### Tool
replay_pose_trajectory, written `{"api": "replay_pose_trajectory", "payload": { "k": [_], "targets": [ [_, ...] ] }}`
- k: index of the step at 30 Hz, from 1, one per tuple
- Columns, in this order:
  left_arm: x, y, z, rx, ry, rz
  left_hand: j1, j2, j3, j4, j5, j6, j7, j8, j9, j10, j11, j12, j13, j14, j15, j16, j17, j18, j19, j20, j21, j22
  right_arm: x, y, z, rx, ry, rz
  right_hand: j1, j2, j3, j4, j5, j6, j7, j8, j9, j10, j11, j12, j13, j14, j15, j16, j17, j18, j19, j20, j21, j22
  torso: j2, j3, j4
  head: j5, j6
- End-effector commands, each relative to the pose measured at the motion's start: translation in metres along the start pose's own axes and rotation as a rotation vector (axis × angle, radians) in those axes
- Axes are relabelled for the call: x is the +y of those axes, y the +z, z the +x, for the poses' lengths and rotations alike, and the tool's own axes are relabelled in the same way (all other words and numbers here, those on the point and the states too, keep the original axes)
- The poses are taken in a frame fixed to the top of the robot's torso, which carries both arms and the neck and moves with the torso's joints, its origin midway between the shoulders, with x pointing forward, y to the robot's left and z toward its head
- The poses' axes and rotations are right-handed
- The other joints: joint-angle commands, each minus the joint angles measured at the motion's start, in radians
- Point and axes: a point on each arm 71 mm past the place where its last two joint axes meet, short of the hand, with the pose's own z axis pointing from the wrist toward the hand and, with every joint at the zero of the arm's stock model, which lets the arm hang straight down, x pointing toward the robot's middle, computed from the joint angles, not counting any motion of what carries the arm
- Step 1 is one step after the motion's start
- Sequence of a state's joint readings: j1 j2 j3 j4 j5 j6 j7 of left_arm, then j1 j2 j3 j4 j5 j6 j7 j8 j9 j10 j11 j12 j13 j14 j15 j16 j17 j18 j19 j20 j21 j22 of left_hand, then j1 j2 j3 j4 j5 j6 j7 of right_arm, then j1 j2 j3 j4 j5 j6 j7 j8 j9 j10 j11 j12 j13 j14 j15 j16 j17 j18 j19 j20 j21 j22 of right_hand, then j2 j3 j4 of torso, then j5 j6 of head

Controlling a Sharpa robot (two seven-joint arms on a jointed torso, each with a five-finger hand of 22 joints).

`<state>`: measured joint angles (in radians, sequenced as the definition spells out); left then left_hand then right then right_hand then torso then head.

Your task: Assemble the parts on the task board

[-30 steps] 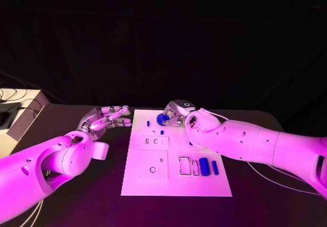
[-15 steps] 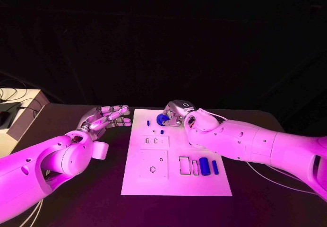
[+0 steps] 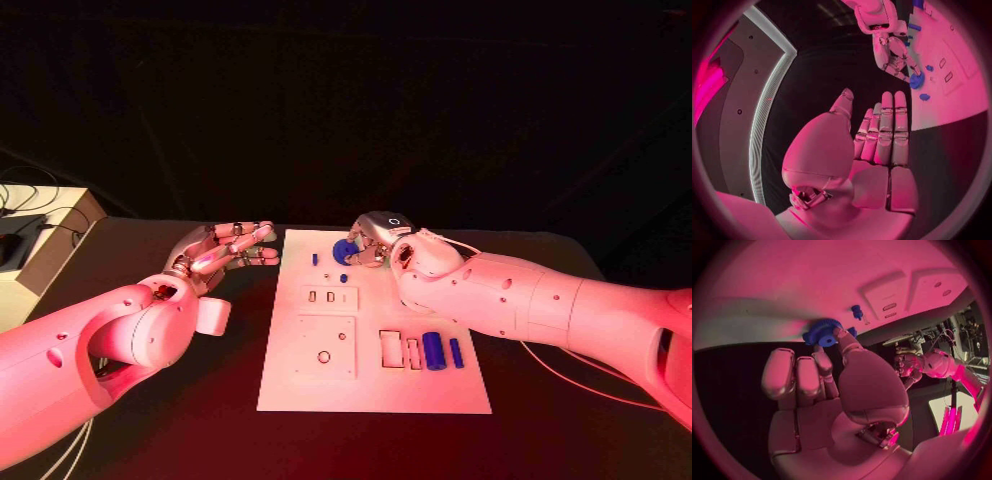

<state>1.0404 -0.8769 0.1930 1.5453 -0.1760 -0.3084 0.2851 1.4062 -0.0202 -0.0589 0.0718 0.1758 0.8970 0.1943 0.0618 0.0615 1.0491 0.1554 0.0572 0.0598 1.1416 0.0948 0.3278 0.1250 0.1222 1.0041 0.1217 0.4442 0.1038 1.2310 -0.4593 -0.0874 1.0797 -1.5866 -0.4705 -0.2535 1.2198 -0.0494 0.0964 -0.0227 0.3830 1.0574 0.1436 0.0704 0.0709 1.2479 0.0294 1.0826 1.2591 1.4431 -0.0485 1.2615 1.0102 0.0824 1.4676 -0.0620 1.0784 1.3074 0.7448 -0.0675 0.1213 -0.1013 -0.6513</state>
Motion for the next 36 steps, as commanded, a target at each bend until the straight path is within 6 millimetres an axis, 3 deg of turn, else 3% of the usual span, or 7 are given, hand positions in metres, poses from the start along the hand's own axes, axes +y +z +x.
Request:
{"api": "replay_pose_trajectory", "payload": {
  "k": [1, 7, 18, 23, 30, 36],
  "targets": [
    [-0.0009, 0.0002, 0.002, 0.016, -0.006, 0.005, 0.011, 0.001, 0.001, -0.002, -0.003, -0.006, 0.0, -0.002, -0.001, -0.006, -0.002, 0.004, 0.0, -0.008, 0.002, 0.005, -0.001, -0.002, -0.007, 0.0, 0.008, -0.002, 0.0005, 0.0001, 0.003, 0.024, -0.009, -0.004, 0.001, -0.014, -0.002, 0.013, -0.002, -0.025, 0.001, -0.006, -0.003, -0.013, 0.004, -0.011, -0.009, 0.001, 0.007, -0.003, 0.002, 0.022, 0.054, 0.007, -0.002, 0.143, 0.001, 0.0011, -0.0005, 0.0, 0.0],
    [-0.0008, 0.0003, 0.0019, 0.016, -0.006, 0.005, 0.01, 0.001, 0.001, -0.002, -0.003, -0.007, 0.0, -0.002, -0.001, -0.006, -0.002, 0.004, 0.0, -0.008, 0.002, 0.004, -0.001, -0.002, -0.008, 0.0, 0.008, -0.003, 0.0006, 0.0006, 0.0033, 0.022, 0.001, -0.007, -0.004, -0.039, -0.014, 0.049, -0.017, -0.063, 0.01, -0.007, -0.003, -0.034, 0.012, -0.032, -0.041, 0.0, 0.014, -0.001, 0.007, 0.024, 0.053, 0.014, 0.001, 0.144, 0.0, 0.0005, 0.0003, 0.001, 0.0],
    [-0.0007, 0.0004, 0.0015, 0.014, -0.006, 0.005, 0.01, 0.001, 0.001, -0.001, -0.002, -0.011, 0.001, -0.003, -0.002, -0.008, -0.001, 0.004, -0.001, -0.008, 0.002, 0.004, -0.001, -0.002, -0.008, 0.0, 0.009, -0.004, 0.0018, -0.001, 0.003, 0.019, 0.037, -0.019, -0.037, -0.083, 0.003, 0.112, -0.003, -0.073, 0.012, -0.007, -0.002, -0.041, 0.015, -0.015, -0.058, 0.001, 0.017, 0.005, 0.019, 0.026, 0.054, 0.019, 0.01, 0.146, 0.0, 0.0015, -0.0003, 0.004, 0.001],
    [-0.0006, 0.0004, 0.0012, 0.012, -0.005, 0.004, 0.01, 0.0, 0.001, -0.001, -0.003, -0.014, 0.001, -0.003, -0.002, -0.01, -0.001, 0.004, -0.001, -0.008, 0.003, 0.004, -0.001, -0.002, -0.008, 0.0, 0.009, -0.004, 0.0014, -0.0022, 0.0053, 0.054, 0.058, -0.018, -0.094, -0.074, -0.002, 0.14, 0.034, -0.051, 0.004, -0.006, -0.001, -0.027, 0.011, 0.004, -0.045, 0.003, 0.014, 0.012, 0.026, 0.023, 0.056, 0.016, 0.022, 0.149, 0.0, 0.0012, -0.0005, 0.004, 0.001],
    [-0.0005, 0.0005, 0.0012, 0.011, -0.005, 0.003, 0.01, 0.003, 0.003, 0.001, -0.002, -0.016, 0.002, -0.003, -0.002, -0.01, -0.001, 0.004, 0.0, -0.008, 0.002, 0.004, -0.001, -0.001, -0.008, 0.0, 0.009, -0.004, -0.0022, -0.0043, 0.0075, 0.085, 0.083, -0.008, -0.149, -0.033, -0.007, 0.132, 0.05, -0.023, -0.004, -0.006, -0.002, -0.008, 0.004, 0.025, -0.022, 0.004, 0.01, 0.02, 0.034, 0.02, 0.057, 0.012, 0.039, 0.151, 0.001, 0.0011, -0.0006, 0.004, -0.001],
    [-0.0004, 0.0005, 0.0006, 0.009, -0.004, 0.003, 0.01, 0.005, 0.003, 0.002, -0.002, -0.016, 0.002, -0.003, -0.002, -0.01, -0.001, 0.004, 0.0, -0.008, 0.002, 0.004, -0.001, -0.001, -0.008, 0.0, 0.009, -0.005, -0.0072, -0.005, 0.0085, 0.099, 0.089, 0.01, -0.164, -0.021, -0.011, 0.136, 0.056, -0.02, -0.006, -0.006, -0.002, -0.002, 0.004, 0.031, -0.015, 0.005, 0.009, 0.025, 0.038, 0.018, 0.058, 0.011, 0.046, 0.153, 0.001, 0.0012, -0.0017, 0.005, -0.001]
  ]
}}
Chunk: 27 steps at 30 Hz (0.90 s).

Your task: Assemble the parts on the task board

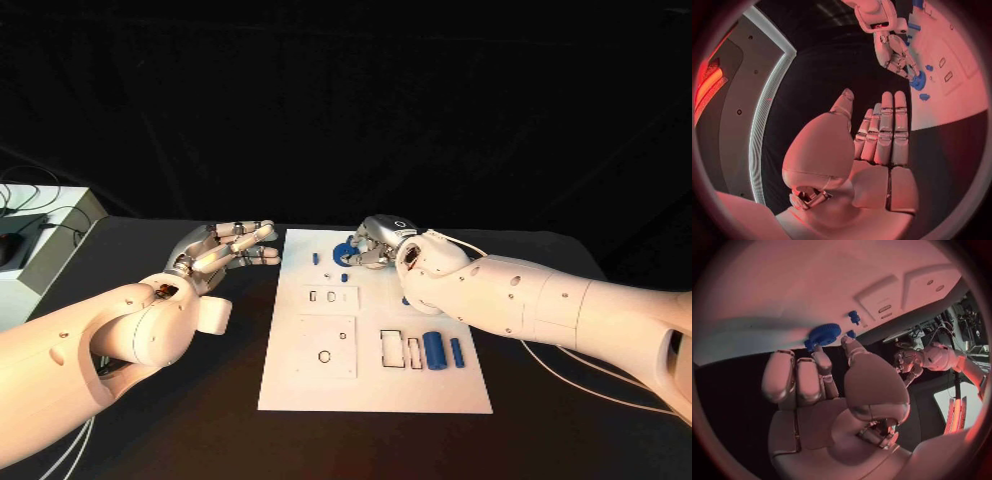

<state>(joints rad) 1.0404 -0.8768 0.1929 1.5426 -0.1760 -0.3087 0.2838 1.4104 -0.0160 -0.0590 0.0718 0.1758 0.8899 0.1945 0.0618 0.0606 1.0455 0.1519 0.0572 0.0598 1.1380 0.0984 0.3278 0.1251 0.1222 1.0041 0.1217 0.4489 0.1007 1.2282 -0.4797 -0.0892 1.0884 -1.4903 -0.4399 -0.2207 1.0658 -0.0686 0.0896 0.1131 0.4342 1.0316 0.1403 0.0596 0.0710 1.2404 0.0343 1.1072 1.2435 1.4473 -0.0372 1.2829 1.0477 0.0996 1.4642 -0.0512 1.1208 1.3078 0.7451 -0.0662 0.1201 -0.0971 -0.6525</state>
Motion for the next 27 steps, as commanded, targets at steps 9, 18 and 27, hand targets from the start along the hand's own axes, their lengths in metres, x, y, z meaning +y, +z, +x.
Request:
{"api": "replay_pose_trajectory", "payload": {
  "k": [9, 18, 27],
  "targets": [
    [-0.001, 0.0, 0.001, 0.01, -0.004, 0.004, 0.005, 0.001, 0.003, 0.002, -0.002, -0.009, 0.001, -0.003, -0.001, -0.007, 0.003, 0.004, -0.001, -0.004, -0.001, 0.004, -0.001, -0.001, -0.008, 0.0, 0.004, -0.001, -0.005, -0.002, 0.004, 0.048, -0.009, 0.011, -0.011, 0.006, -0.004, -0.009, 0.025, 0.003, -0.002, 0.005, -0.002, 0.005, 0.0, 0.003, 0.004, 0.0, -0.001, 0.005, 0.001, 0.001, 0.061, 0.0, 0.005, 0.152, 0.0, -0.0001, -0.0001, -0.002, 0.0],
    [-0.001, 0.0, 0.001, 0.011, -0.005, 0.006, 0.007, 0.0, 0.002, 0.002, -0.002, -0.01, 0.001, -0.003, -0.001, -0.008, 0.003, 0.004, -0.001, -0.004, -0.001, 0.005, -0.001, -0.001, -0.008, 0.0, 0.005, -0.002, -0.008, -0.015, -0.012, -0.121, 0.038, -0.059, 0.013, -0.006, 0.0, -0.04, 0.033, 0.005, -0.002, 0.005, -0.002, 0.009, -0.002, 0.004, 0.007, 0.0, -0.002, 0.005, 0.001, 0.001, 0.061, 0.0, 0.008, 0.152, 0.0, 0.0009, 0.0002, 0.0, 0.0],
    [-0.001, 0.0, -0.002, 0.004, -0.002, 0.011, 0.008, -0.001, 0.001, 0.002, -0.003, -0.008, 0.0, -0.002, -0.001, -0.007, 0.003, 0.004, 0.0, -0.006, -0.001, 0.004, -0.002, -0.002, -0.009, 0.001, 0.005, -0.003, -0.029, -0.043, -0.044, -0.274, 0.225, -0.15, 0.103, -0.006, -0.003, -0.1, -0.051, -0.014, 0.007, 0.004, -0.003, -0.007, 0.004, -0.014, -0.002, -0.003, 0.002, -0.003, -0.004, 0.002, 0.056, 0.004, -0.001, 0.151, -0.001, 0.0037, -0.006, -0.001, 0.008]
  ]
}}
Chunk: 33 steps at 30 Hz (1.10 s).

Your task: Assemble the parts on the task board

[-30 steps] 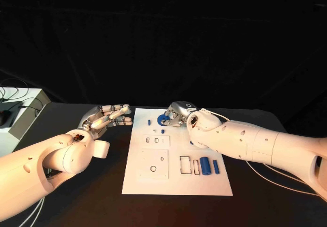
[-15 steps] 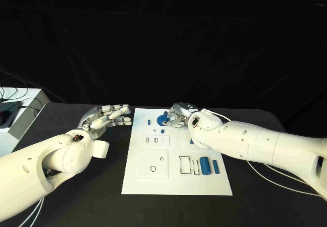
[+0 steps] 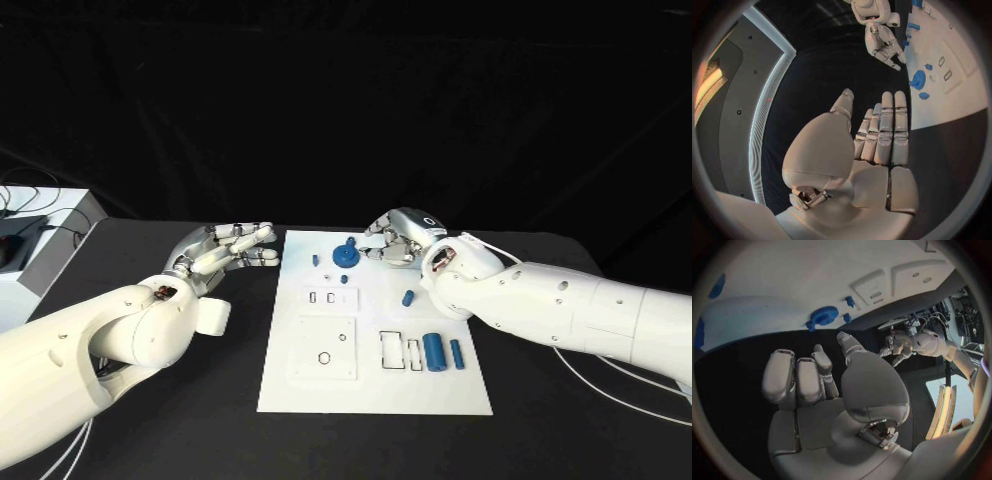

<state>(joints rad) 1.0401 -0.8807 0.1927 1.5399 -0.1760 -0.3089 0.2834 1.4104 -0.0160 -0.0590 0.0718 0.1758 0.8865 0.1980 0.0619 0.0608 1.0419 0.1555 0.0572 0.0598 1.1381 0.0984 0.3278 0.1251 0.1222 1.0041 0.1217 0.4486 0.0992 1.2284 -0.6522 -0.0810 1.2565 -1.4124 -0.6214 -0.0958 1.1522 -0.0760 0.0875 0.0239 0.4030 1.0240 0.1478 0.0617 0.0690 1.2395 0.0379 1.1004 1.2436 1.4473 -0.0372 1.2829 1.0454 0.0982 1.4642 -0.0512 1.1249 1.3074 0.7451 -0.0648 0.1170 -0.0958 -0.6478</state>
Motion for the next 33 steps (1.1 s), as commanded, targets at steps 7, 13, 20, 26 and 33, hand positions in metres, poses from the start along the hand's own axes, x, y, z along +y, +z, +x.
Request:
{"api": "replay_pose_trajectory", "payload": {
  "k": [7, 13, 20, 26, 33],
  "targets": [
    [-0.001, 0.0, 0.0, 0.016, -0.006, 0.015, 0.009, -0.002, -0.001, 0.001, -0.003, 0.013, -0.004, -0.001, 0.0, 0.007, -0.003, 0.005, -0.001, -0.006, -0.002, 0.004, -0.001, -0.002, -0.01, 0.0, 0.005, -0.002, -0.04, -0.018, -0.043, -0.077, 0.209, -0.036, 0.089, 0.004, -0.015, -0.056, -0.115, -0.007, 0.003, 0.002, -0.001, -0.016, 0.003, -0.014, -0.008, -0.003, 0.004, -0.004, 0.002, 0.002, 0.053, 0.006, -0.002, 0.152, -0.002, 0.0085, -0.0128, -0.002, 0.013],
    [0.0, 0.0, 0.001, 0.023, -0.009, 0.015, 0.011, 0.001, -0.004, -0.003, -0.003, 0.038, -0.006, 0.0, 0.001, 0.026, -0.007, 0.006, 0.0, -0.005, -0.004, 0.004, -0.001, -0.003, -0.009, -0.001, 0.006, -0.002, -0.084, -0.033, -0.06, -0.031, 0.21, 0.002, 0.174, -0.026, -0.021, -0.08, -0.183, -0.005, 0.004, 0.003, -0.001, -0.023, 0.005, -0.021, -0.017, -0.004, 0.005, -0.008, 0.007, -0.001, 0.048, 0.007, 0.01, 0.154, -0.001, 0.0175, -0.0202, -0.017, 0.019],
    [0.001, 0.001, 0.003, 0.03, -0.012, 0.013, 0.009, 0.006, -0.009, -0.003, -0.004, 0.052, -0.006, 0.0, 0.001, 0.049, -0.012, 0.007, 0.0, -0.004, -0.006, 0.004, -0.001, -0.006, -0.009, -0.004, 0.006, -0.002, -0.116, -0.043, -0.064, 0.004, 0.162, 0.045, 0.218, -0.042, -0.022, -0.095, -0.161, -0.018, 0.008, 0.002, -0.001, -0.028, 0.006, -0.027, -0.024, -0.004, 0.007, -0.009, 0.014, -0.002, 0.046, 0.008, 0.016, 0.155, -0.001, 0.0264, -0.024, -0.024, 0.021],
    [0.003, 0.002, 0.004, 0.034, -0.014, 0.01, 0.009, 0.008, -0.012, -0.003, -0.004, 0.054, -0.006, 0.0, 0.001, 0.058, -0.013, 0.007, 0.001, -0.004, -0.007, 0.003, -0.001, -0.007, -0.008, -0.005, 0.006, -0.002, -0.134, -0.048, -0.059, 0.046, 0.143, 0.088, 0.223, -0.045, -0.026, -0.095, -0.157, -0.025, 0.01, 0.002, -0.001, -0.03, 0.008, -0.029, -0.027, -0.003, 0.008, -0.009, 0.018, -0.002, 0.046, 0.009, 0.017, 0.155, 0.0, 0.0261, -0.0215, -0.029, 0.016],
    [0.004, 0.002, 0.003, 0.033, -0.013, 0.009, 0.01, 0.009, -0.014, -0.003, -0.003, 0.057, -0.006, 0.0, 0.001, 0.06, -0.014, 0.006, 0.001, -0.004, -0.007, 0.003, -0.001, -0.008, -0.008, -0.006, 0.005, -0.002, -0.141, -0.05, -0.043, 0.085, 0.121, 0.121, 0.221, -0.043, -0.031, -0.091, -0.148, -0.024, 0.01, 0.003, 0.0, -0.029, 0.008, -0.025, -0.026, -0.003, 0.008, -0.011, 0.021, -0.001, 0.046, 0.01, 0.017, 0.155, 0.002, 0.0263, -0.0204, -0.026, 0.01]
  ]
}}
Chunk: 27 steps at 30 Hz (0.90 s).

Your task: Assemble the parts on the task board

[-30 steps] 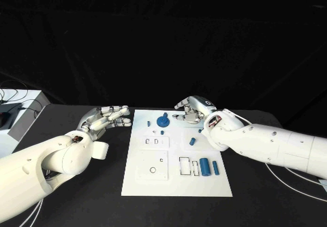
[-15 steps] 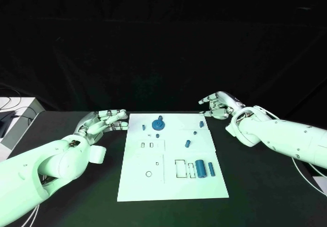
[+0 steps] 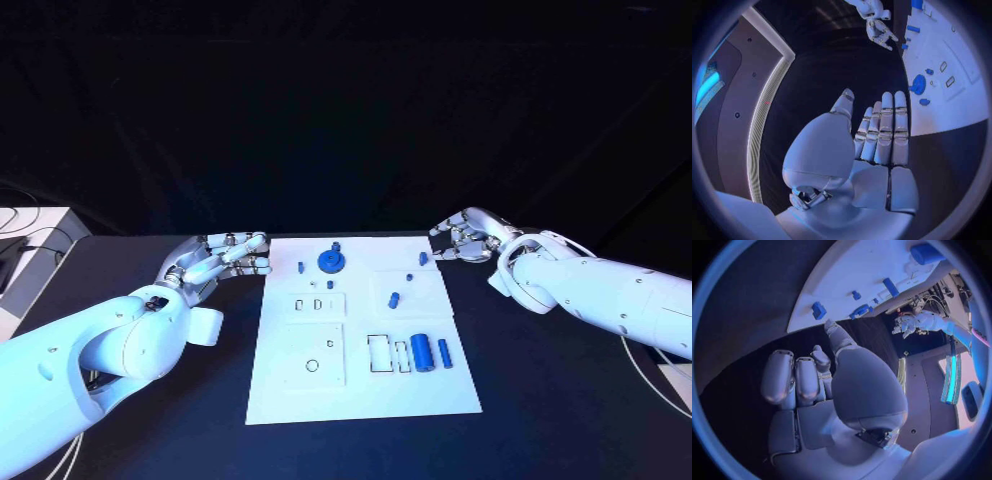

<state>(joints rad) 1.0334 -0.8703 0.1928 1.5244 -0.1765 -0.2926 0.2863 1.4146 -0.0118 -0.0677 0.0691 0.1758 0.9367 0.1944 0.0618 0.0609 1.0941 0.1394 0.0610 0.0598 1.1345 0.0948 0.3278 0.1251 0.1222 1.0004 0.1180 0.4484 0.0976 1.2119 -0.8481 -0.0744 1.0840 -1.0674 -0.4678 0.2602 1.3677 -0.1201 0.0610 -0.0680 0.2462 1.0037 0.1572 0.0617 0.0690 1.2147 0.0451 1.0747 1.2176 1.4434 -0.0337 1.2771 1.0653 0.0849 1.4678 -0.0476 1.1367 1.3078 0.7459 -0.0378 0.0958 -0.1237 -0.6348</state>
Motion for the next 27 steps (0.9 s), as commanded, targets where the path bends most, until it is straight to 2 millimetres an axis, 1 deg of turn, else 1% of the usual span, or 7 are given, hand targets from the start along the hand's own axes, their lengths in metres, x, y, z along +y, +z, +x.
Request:
{"api": "replay_pose_trajectory", "payload": {
  "k": [1, 6, 13, 19, 22, 25, 27],
  "targets": [
    [-0.001, 0.0, 0.003, 0.023, -0.006, 0.013, 0.006, 0.004, -0.005, 0.0, -0.003, 0.007, -0.002, 0.0, 0.001, 0.008, 0.002, 0.003, 0.001, -0.001, -0.003, 0.003, -0.001, -0.008, -0.004, -0.002, 0.006, -0.001, 0.0, 0.001, 0.008, 0.055, -0.022, -0.007, 0.004, 0.001, -0.005, 0.002, 0.012, -0.002, 0.0, 0.003, 0.0, -0.003, 0.0, 0.002, 0.0, 0.001, 0.004, -0.005, 0.001, 0.013, 0.042, 0.006, 0.004, 0.154, 0.001, -0.0019, 0.0004, 0.001, -0.005],
    [-0.001, 0.001, 0.003, 0.024, -0.005, 0.013, 0.006, 0.004, -0.005, 0.0, -0.003, 0.007, -0.002, 0.0, 0.001, 0.008, 0.002, 0.003, 0.001, -0.001, -0.003, 0.003, -0.001, -0.008, -0.004, -0.002, 0.006, -0.001, -0.004, 0.003, 0.013, 0.058, -0.056, 0.018, 0.001, 0.002, -0.006, 0.007, 0.015, 0.002, -0.001, 0.003, -0.001, -0.002, -0.001, 0.004, 0.001, 0.002, 0.004, -0.006, 0.003, 0.013, 0.043, 0.006, 0.004, 0.154, 0.003, -0.0008, 0.006, -0.005, -0.009],
    [-0.001, 0.0, 0.002, 0.022, -0.003, 0.012, 0.006, 0.004, -0.005, 0.0, -0.003, 0.007, -0.002, 0.0, 0.001, 0.008, 0.002, 0.003, 0.001, -0.001, -0.003, 0.003, -0.001, -0.008, -0.004, -0.002, 0.006, -0.001, -0.008, 0.006, 0.014, 0.045, -0.086, 0.044, -0.006, 0.007, -0.005, 0.013, 0.028, 0.013, -0.004, 0.004, 0.0, 0.004, -0.003, 0.011, 0.004, 0.004, 0.002, -0.005, 0.007, 0.013, 0.045, 0.005, 0.006, 0.155, 0.008, 0.0003, 0.0092, -0.011, -0.01],
    [-0.001, 0.0, 0.002, 0.022, -0.002, 0.011, 0.007, 0.006, -0.008, 0.0, -0.003, 0.006, -0.003, 0.0, 0.001, 0.008, 0.002, 0.002, 0.001, 0.0, -0.003, 0.003, -0.001, -0.01, -0.003, -0.004, 0.005, -0.001, -0.004, 0.008, 0.017, 0.052, -0.084, 0.043, -0.012, 0.013, -0.004, 0.018, 0.034, 0.022, -0.006, 0.004, 0.0, 0.007, -0.004, 0.016, 0.006, 0.004, 0.001, -0.006, 0.007, 0.013, 0.046, 0.004, 0.007, 0.155, 0.008, 0.0005, 0.0099, -0.013, -0.016],
    [-0.001, 0.0, 0.002, 0.022, -0.002, 0.011, 0.007, 0.006, -0.008, 0.0, -0.003, 0.006, -0.003, 0.0, 0.001, 0.008, 0.002, 0.002, 0.001, 0.0, -0.003, 0.003, -0.001, -0.01, -0.003, -0.004, 0.005, -0.001, -0.003, 0.009, 0.019, 0.061, -0.082, 0.043, -0.013, 0.015, -0.003, 0.018, 0.034, 0.028, -0.008, 0.004, 0.0, 0.008, -0.005, 0.016, 0.007, 0.004, 0.0, -0.006, 0.008, 0.013, 0.046, 0.003, 0.005, 0.154, 0.007, -0.0011, 0.0103, -0.014, -0.019],
    [-0.001, 0.0, 0.002, 0.022, -0.002, 0.011, 0.008, 0.006, -0.009, 0.0, -0.003, 0.003, -0.003, 0.0, 0.001, 0.006, 0.003, 0.002, 0.0, 0.001, -0.003, 0.002, -0.001, -0.01, -0.002, -0.004, 0.004, -0.002, -0.002, 0.01, 0.021, 0.068, -0.081, 0.042, -0.015, 0.016, -0.003, 0.018, 0.034, 0.03, -0.009, 0.004, 0.0, 0.009, -0.006, 0.017, 0.008, 0.004, 0.0, -0.006, 0.008, 0.013, 0.046, 0.003, 0.005, 0.154, 0.009, -0.0008, 0.0112, -0.013, -0.02],
    [-0.001, 0.0, 0.002, 0.021, -0.001, 0.011, 0.008, 0.006, -0.009, 0.0, -0.003, 0.003, -0.003, 0.0, 0.001, 0.006, 0.003, 0.002, 0.0, 0.001, -0.003, 0.002, -0.001, -0.01, -0.002, -0.004, 0.004, -0.002, -0.001, 0.011, 0.022, 0.076, -0.08, 0.042, -0.015, 0.016, -0.003, 0.018, 0.034, 0.03, -0.009, 0.004, 0.0, 0.009, -0.006, 0.017, 0.008, 0.004, 0.0, -0.006, 0.008, 0.013, 0.046, 0.003, 0.005, 0.154, 0.008, 0.0007, 0.0098, -0.011, -0.024]
  ]
}}
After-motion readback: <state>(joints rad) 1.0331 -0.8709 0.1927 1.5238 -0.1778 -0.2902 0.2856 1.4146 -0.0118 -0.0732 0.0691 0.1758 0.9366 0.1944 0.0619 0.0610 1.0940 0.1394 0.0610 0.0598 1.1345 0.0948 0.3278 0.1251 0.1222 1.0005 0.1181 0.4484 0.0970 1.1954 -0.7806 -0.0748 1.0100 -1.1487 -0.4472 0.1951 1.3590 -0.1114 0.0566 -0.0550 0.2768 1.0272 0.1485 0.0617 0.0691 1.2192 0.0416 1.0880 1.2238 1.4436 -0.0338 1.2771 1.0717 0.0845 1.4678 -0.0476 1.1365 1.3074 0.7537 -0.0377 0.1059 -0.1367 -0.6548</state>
